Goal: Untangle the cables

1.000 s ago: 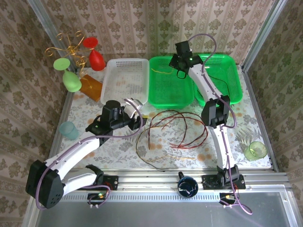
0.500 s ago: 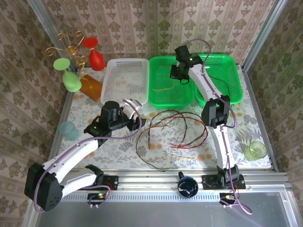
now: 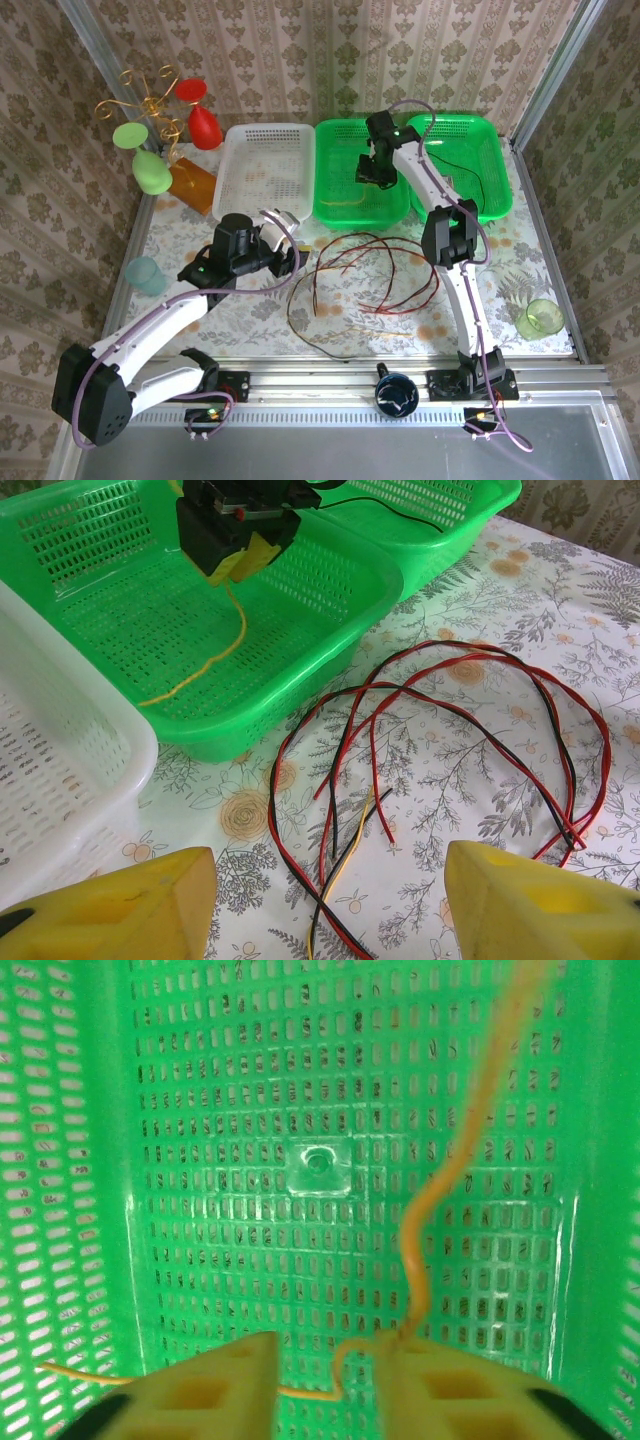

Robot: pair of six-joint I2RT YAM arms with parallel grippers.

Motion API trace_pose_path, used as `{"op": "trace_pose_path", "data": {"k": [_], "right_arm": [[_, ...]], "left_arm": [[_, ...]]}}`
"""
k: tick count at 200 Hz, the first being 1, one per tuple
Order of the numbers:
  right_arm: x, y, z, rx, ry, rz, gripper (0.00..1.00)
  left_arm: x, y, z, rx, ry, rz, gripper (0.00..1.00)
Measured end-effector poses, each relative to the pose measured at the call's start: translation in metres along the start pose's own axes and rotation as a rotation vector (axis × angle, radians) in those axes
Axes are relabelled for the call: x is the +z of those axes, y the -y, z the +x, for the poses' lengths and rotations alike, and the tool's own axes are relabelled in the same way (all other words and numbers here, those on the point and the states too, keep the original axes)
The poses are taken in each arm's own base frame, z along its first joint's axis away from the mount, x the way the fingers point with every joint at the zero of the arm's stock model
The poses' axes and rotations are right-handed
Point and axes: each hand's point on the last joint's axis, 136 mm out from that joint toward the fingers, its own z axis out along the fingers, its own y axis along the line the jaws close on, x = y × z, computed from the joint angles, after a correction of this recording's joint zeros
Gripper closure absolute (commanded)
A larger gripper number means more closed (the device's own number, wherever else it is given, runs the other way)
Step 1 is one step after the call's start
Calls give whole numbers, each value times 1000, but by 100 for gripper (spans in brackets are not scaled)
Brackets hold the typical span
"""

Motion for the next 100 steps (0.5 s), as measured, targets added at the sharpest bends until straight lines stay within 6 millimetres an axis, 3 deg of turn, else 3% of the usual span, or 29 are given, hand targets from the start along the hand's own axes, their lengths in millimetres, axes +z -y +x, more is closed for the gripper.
{"op": "trace_pose_path", "data": {"k": [25,57,78,100], "right_arm": [[-5,-1,-1,-7,4,0,41],[-21,-2,-2,-18,11,1,38],[-46,-7,-4,-31,38,-1,38],[-88,-9,5,-60,70,13,38]], "left_arm": [[0,0,0,0,0,0,38],[-1,0,0,0,1,-1,38],[-5,1,-2,2,8,-2,38],[-11,4,2,-14,-3,-1,38]]}}
